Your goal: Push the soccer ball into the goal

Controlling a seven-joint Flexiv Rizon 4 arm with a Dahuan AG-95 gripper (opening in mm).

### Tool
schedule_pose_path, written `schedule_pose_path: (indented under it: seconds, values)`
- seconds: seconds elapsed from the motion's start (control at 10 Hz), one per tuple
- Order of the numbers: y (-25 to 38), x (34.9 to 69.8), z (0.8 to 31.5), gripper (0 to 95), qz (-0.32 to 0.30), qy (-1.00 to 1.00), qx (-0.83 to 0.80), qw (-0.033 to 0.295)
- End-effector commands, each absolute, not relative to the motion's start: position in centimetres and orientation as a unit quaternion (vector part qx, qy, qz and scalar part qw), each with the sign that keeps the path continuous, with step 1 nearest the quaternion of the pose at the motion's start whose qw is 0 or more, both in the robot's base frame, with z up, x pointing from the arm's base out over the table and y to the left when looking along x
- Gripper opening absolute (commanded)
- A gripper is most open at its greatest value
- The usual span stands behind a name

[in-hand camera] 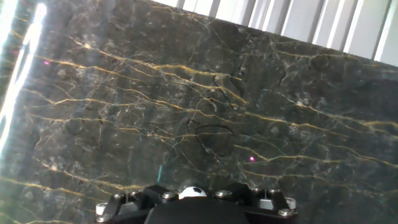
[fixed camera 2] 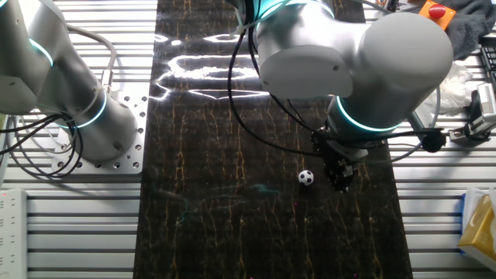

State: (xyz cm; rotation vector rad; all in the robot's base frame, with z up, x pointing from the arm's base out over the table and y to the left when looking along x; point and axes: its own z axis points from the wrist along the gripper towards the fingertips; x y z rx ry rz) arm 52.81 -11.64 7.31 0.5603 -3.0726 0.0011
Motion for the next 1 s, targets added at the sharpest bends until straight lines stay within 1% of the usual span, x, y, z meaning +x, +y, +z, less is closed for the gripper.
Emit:
schedule_pose_path:
  seconds: [0.1,0.4,1.0]
  values:
    - [-11.63,52.76,7.37,76.0,-0.002,-0.983,0.185,0.006]
    - [-11.63,52.76,7.37,76.0,-0.001,-0.981,0.193,0.000]
    - [-11.63,52.76,7.37,76.0,-0.005,-0.980,0.200,-0.001]
